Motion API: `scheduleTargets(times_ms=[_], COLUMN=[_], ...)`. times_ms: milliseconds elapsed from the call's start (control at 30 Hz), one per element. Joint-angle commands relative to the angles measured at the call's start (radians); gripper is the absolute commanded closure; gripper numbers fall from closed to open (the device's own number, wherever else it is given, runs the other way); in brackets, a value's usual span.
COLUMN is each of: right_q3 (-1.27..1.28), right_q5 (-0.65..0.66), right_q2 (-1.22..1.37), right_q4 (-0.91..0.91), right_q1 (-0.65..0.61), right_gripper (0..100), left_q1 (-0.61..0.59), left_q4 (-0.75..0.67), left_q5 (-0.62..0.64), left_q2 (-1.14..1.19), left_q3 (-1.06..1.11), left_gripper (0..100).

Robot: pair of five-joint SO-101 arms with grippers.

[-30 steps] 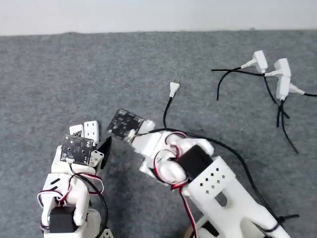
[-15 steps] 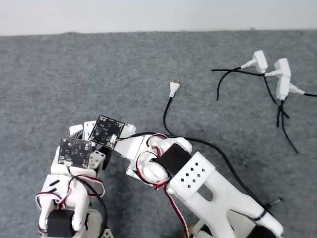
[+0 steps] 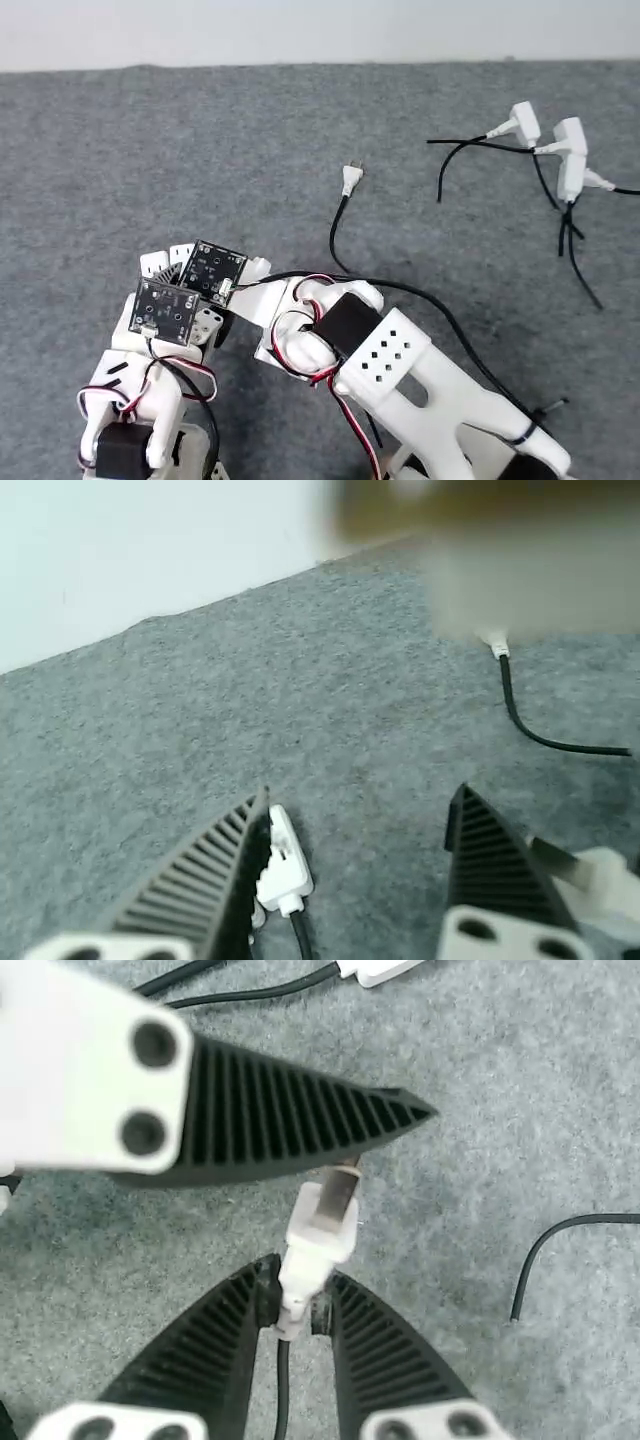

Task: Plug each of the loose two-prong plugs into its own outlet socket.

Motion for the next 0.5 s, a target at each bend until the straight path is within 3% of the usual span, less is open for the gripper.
scheduleTargets(times_ms=[0, 467], right_q3=[-0.068, -0.068], right_q5=[-0.011, -0.011], right_q2=[-0.050, -0.050], right_q4=[0.001, -0.002], right_q1=[-0.027, 0.016], right_gripper=[98.9, 98.9], left_q1=[-0.025, 0.043], left_q4=[0.025, 0.072], left_q5=[-0.006, -0.005], left_q2=[-0.018, -0.018], left_q3=[-0.064, -0.117], left_gripper=[71, 71])
